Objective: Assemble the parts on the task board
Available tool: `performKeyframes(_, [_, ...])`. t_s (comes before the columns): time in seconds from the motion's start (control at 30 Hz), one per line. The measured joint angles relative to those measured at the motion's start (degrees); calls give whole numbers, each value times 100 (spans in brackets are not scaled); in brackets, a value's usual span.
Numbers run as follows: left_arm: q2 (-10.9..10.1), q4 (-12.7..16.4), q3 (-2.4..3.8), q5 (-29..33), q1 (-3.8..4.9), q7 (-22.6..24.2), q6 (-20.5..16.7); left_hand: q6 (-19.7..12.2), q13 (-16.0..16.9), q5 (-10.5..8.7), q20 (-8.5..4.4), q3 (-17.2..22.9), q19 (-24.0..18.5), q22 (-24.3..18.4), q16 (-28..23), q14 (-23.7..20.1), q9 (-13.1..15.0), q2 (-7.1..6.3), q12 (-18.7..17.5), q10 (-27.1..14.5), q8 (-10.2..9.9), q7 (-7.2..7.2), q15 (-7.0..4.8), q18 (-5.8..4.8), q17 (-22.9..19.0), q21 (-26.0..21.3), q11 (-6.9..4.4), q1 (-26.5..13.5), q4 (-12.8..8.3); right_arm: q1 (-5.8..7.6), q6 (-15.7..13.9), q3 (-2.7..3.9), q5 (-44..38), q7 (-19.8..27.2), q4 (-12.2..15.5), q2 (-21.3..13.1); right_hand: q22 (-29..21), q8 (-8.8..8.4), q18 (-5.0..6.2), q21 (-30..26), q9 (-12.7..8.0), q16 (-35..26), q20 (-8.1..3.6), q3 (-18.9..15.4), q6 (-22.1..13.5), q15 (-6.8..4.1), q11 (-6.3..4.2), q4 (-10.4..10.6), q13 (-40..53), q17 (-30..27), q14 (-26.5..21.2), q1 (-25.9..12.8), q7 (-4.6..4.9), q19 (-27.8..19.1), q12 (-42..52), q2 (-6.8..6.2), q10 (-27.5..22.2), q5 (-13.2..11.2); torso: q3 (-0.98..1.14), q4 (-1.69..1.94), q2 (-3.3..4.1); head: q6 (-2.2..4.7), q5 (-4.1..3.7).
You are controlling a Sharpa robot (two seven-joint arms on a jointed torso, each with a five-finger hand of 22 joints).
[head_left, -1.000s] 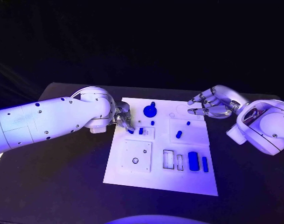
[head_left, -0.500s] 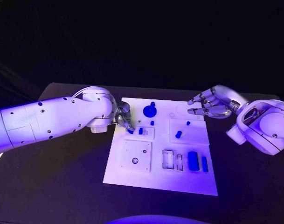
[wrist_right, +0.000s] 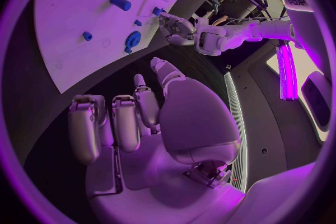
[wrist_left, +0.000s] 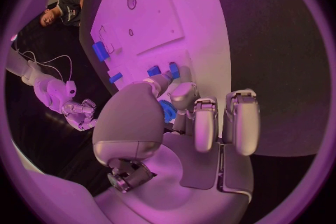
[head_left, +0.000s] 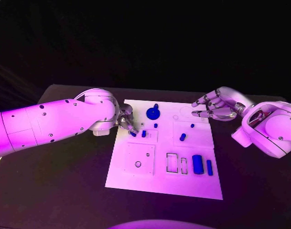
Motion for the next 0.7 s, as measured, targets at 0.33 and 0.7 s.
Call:
performKeyframes(0.33, [29, -1, -15, -65, -24, -10, -96, 97, 76, 2, -20, -125, -21, 0, 0, 20, 52, -74, 55, 20, 68, -96, -20, 0, 0, 23, -20, -297, 125, 0, 1, 0, 1, 0, 0, -2, 0, 0, 0, 0, 0, 0, 0, 0, 0, 0, 0, 0, 0, -1, 0, 0, 0, 0, 0, 0, 0, 0, 0, -2, 0, -5, -18])
performKeyframes(0.7, [40, -9, -18, -67, -29, -20, -92, 129, 92, 2, -20, -240, -21, 4, 0, -1, 76, -125, 55, 20, 88, -87, -41, 0, 0, 44, -20, -410, 172, 0, 2, 0, 3, 1, 0, -6, -1, 0, 0, 0, 0, 0, 0, 0, 0, 0, 0, 0, 0, -1, 0, 0, 0, 0, 0, 0, 0, 0, 0, -1, -1, -6, -27])
